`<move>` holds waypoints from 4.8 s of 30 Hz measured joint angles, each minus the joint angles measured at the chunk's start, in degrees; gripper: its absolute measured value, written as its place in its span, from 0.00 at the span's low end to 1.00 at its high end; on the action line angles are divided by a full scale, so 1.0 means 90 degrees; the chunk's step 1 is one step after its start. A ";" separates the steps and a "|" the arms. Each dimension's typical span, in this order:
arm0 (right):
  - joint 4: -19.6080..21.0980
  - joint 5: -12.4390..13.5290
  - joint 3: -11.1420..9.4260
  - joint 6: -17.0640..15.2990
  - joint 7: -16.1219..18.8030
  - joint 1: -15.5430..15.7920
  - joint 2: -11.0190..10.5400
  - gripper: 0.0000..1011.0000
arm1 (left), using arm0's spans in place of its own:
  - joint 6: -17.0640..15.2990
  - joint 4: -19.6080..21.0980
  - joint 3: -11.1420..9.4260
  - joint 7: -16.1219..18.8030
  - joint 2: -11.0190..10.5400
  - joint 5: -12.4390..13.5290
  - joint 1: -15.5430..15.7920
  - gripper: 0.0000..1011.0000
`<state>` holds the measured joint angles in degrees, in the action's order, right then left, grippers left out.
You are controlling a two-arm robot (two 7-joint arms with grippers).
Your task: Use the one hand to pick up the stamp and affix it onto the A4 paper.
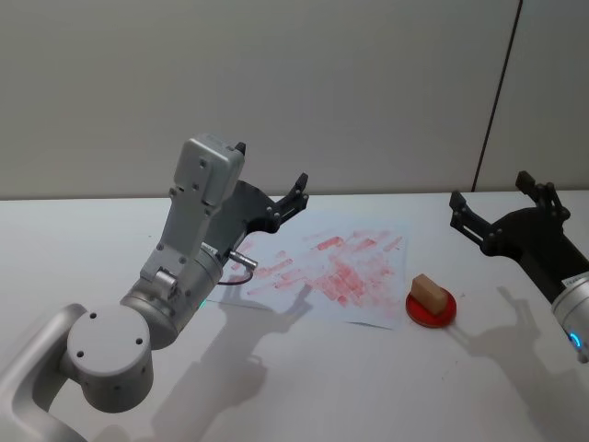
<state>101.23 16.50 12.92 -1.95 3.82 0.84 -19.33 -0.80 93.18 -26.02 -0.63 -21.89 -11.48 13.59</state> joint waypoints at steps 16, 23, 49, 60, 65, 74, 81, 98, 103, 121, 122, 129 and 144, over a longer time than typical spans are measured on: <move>0.0000 -0.0003 0.0002 0.0000 0.0001 0.0000 0.0000 0.99 | 0.0000 0.0000 0.0000 0.0000 0.0000 0.0000 0.0000 0.99; 0.0000 -0.0004 0.0002 0.0000 0.0000 0.0000 0.0000 0.99 | 0.0000 0.0000 0.0000 0.0000 0.0000 0.0000 0.0000 0.99; 0.0118 0.0192 -0.0177 -0.0250 0.0030 0.0179 -0.0255 0.99 | 0.0000 0.0000 0.0000 0.0000 0.0000 0.0000 0.0000 0.99; 0.0285 0.0324 -0.0271 -0.0865 0.0200 0.0411 -0.0505 0.99 | 0.0000 0.0000 0.0000 0.0000 0.0000 0.0000 0.0000 0.99; 0.0293 0.0287 -0.0242 -0.1217 0.0382 0.0417 -0.0535 0.99 | 0.0000 0.0000 0.0000 0.0000 0.0000 0.0000 0.0000 0.99; 0.0135 -0.0052 -0.0111 -0.1772 0.0668 0.0250 -0.0472 0.99 | 0.0000 0.0000 0.0000 0.0000 0.0000 0.0000 0.0000 0.99; -0.0108 -0.0368 0.0008 -0.2054 0.0773 0.0060 -0.0344 0.99 | 0.0000 0.0000 0.0000 0.0000 0.0000 0.0000 0.0000 0.99; -0.0937 -0.1056 0.0344 -0.2346 0.1025 -0.0519 0.0162 0.99 | 0.0000 0.0000 0.0000 0.0000 0.0000 0.0000 0.0000 0.99; -0.1168 -0.1212 0.0416 -0.2374 0.1070 -0.0666 0.0286 0.99 | 0.0000 0.0000 0.0000 0.0000 0.0000 0.0000 0.0000 0.99; -0.1547 -0.1468 0.0534 -0.2412 0.1127 -0.0899 0.0485 0.70 | 0.0000 0.0000 0.0000 0.0000 0.0000 0.0000 0.0000 0.99; -0.1554 -0.1472 0.0536 -0.2412 0.1128 -0.0903 0.0488 0.64 | 0.0000 0.0000 0.0000 0.0000 0.0000 0.0000 0.0000 0.99; -0.1599 -0.1504 0.0549 -0.2417 0.1133 -0.0930 0.0512 0.42 | 0.0000 0.0000 0.0000 0.0000 0.0000 0.0000 0.0000 0.99; -0.1607 -0.1485 0.0545 -0.2316 0.1074 -0.0933 0.0532 0.22 | 0.0000 0.0000 0.0000 0.0000 0.0000 0.0000 0.0000 0.99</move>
<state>86.77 3.13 17.83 -22.79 13.48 -7.56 -14.55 -0.80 93.18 -26.03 -0.63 -21.90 -11.48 13.59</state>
